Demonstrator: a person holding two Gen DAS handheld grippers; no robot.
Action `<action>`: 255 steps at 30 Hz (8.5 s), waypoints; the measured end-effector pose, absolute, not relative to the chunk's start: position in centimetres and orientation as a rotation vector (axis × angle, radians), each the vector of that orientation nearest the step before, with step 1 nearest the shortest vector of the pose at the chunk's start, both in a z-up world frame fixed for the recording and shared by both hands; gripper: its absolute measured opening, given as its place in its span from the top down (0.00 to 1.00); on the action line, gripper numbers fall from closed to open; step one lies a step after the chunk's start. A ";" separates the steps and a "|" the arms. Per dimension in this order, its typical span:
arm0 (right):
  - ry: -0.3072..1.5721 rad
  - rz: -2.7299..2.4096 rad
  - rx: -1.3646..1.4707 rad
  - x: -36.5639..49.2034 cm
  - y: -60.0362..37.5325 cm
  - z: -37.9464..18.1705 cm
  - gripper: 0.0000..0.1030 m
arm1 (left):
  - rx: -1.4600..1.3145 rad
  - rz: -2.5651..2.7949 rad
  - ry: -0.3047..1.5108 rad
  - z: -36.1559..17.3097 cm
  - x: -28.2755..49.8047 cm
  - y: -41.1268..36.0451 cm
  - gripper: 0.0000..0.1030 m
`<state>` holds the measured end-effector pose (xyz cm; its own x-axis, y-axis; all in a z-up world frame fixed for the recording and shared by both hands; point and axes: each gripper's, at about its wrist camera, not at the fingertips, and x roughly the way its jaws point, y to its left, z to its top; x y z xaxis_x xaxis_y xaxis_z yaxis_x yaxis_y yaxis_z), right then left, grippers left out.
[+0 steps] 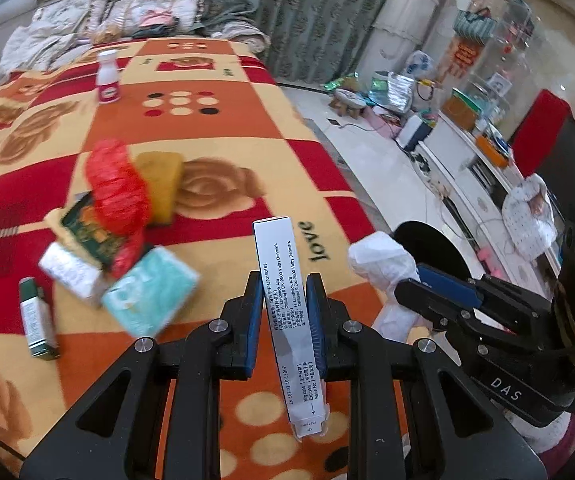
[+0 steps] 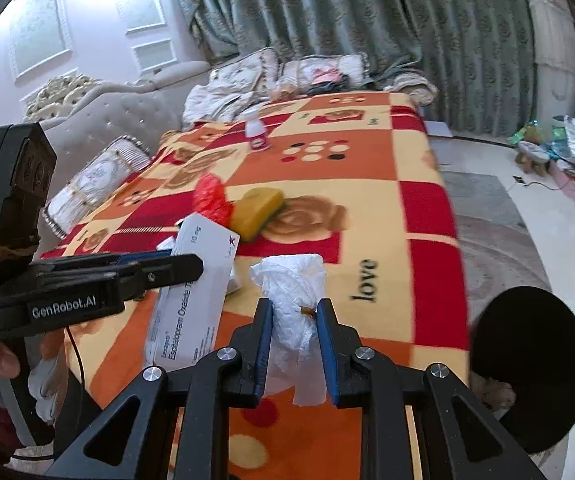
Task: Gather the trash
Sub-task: 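Grasp the crumpled white tissue with the right tool, then carry both items over the black bin and open both tools to drop them, then grasp the small green medicine box with the left tool while the right tool grasps the teal tissue pack, then carry both items over the black bin and open both tools to drop them, then grasp the white medicine box with the left tool while the right tool grasps the red plastic bag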
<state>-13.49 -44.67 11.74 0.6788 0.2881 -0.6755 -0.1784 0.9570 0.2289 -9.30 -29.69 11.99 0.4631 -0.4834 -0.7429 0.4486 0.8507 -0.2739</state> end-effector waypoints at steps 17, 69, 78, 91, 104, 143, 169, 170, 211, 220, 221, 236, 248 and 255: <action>0.771 0.062 0.169 -15.3 -53.1 11.9 0.79 | -0.027 -0.735 0.964 11.7 -9.0 -39.5 0.81; 0.839 -0.194 0.329 -15.7 -66.1 7.0 0.59 | -0.116 -0.827 1.032 8.7 -6.5 -50.0 0.53; 0.855 -0.131 0.310 -15.5 -63.2 7.6 0.59 | -0.063 -0.698 0.990 9.5 -7.7 -45.0 0.53; 0.879 0.072 0.255 -12.8 -53.4 8.0 0.47 | -0.030 -0.437 0.943 9.5 -8.7 -30.8 0.53; 0.932 0.346 0.147 -8.4 -40.2 7.2 0.24 | -0.155 -0.153 0.960 8.7 -7.2 -14.1 0.53; 0.915 0.403 0.034 -7.4 -38.3 7.0 0.34 | -0.143 -0.358 0.966 8.7 -7.8 -20.0 0.80; 0.892 -0.062 0.211 -15.3 -61.0 7.4 0.34 | -0.043 -0.775 1.001 9.9 -9.1 -43.7 0.80; 0.899 -0.079 0.216 -15.3 -61.9 7.1 0.34 | -0.041 -0.784 1.004 9.8 -9.0 -44.5 0.80; 0.901 0.080 0.169 -11.5 -52.0 7.2 0.14 | -0.056 -0.381 0.929 9.1 -6.8 -27.6 0.52; 0.888 0.239 0.118 -8.5 -43.9 7.1 0.14 | -0.213 -0.163 0.963 7.3 -3.8 -17.2 0.52; 0.888 0.251 0.114 -8.2 -43.3 7.1 0.14 | -0.249 -0.147 0.971 6.8 -3.2 -16.4 0.52; 0.891 0.353 0.083 -4.6 -38.8 7.4 0.14 | -0.406 -0.088 1.054 3.3 0.1 -13.8 0.52; 0.869 0.415 0.066 -1.4 -35.4 8.2 0.14 | -0.366 -0.096 1.045 3.3 1.0 -13.4 0.49; 0.848 0.444 0.058 1.8 -32.9 8.5 0.14 | -0.390 -0.175 1.058 3.9 -0.2 -11.1 0.65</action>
